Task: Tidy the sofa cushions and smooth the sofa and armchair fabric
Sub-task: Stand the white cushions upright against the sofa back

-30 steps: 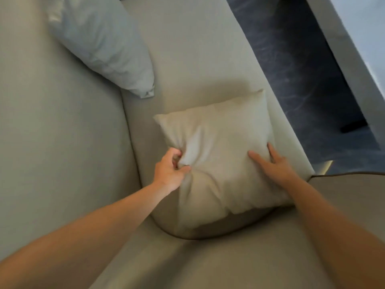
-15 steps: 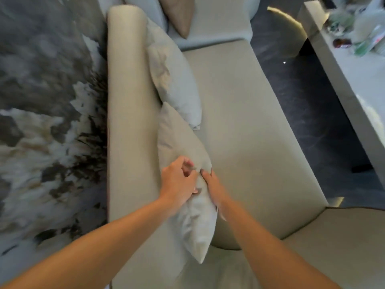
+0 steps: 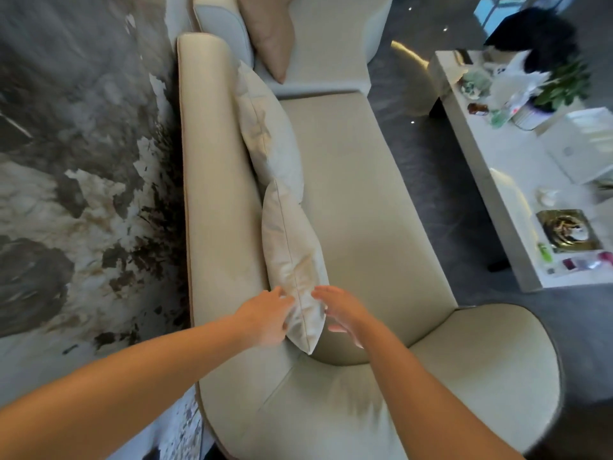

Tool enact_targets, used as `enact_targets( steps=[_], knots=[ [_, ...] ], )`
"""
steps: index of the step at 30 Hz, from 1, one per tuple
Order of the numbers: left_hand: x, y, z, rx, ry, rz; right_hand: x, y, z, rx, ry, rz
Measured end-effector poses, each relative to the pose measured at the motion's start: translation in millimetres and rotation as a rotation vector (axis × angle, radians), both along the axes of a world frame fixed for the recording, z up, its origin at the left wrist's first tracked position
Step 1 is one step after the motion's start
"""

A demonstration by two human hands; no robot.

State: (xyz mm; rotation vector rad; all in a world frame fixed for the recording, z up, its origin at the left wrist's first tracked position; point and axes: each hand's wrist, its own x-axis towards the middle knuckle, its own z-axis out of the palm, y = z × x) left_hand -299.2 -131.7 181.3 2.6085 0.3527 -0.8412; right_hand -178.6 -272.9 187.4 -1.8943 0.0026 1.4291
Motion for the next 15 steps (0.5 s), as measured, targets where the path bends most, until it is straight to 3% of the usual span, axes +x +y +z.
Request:
enact_targets(
  steps=[3, 8, 12, 15],
  knots=[
    [-9, -2, 18, -0.006, 0.013, -0.004, -8, -25, 13, -0.028, -0.045, 0.072],
    [-48, -25, 29, 0.068, 0.081, 0.218, -9, -97, 16, -0.144, -0.247, 0.390],
    [-94, -92, 15, 0.063, 0.161, 0.421, -7, -179, 3, -0.305, -0.449, 0.767],
    [-120, -153, 1, 0.017, 0.251, 0.432, -12, -250, -6, -0.422, -0.416, 0.857]
  ],
)
